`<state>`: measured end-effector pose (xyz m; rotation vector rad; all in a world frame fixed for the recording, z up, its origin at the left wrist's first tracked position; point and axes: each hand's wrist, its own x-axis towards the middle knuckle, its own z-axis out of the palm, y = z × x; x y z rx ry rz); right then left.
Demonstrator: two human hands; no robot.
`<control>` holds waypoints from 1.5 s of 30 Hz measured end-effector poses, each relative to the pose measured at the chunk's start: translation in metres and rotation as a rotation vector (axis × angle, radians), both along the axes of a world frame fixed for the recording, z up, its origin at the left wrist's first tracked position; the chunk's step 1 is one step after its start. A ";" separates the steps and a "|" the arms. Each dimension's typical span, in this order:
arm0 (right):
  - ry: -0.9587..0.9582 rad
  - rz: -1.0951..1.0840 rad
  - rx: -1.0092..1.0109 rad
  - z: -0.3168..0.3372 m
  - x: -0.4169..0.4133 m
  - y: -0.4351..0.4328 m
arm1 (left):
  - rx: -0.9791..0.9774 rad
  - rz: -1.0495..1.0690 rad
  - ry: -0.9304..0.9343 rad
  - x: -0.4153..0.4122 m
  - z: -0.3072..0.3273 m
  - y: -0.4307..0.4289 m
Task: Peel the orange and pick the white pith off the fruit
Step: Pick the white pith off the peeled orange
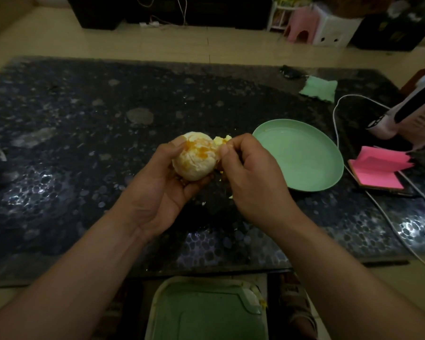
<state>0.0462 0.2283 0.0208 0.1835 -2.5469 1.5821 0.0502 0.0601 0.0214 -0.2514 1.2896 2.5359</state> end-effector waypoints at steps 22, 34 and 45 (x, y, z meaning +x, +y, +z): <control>-0.174 -0.099 0.476 -0.036 -0.032 0.030 | 0.074 0.059 -0.072 -0.004 0.001 -0.010; -0.143 0.045 0.041 0.006 -0.010 0.015 | 0.055 0.044 -0.048 -0.003 0.001 -0.006; -0.122 0.107 0.075 0.008 -0.002 0.014 | -0.052 0.023 0.017 -0.003 -0.001 -0.006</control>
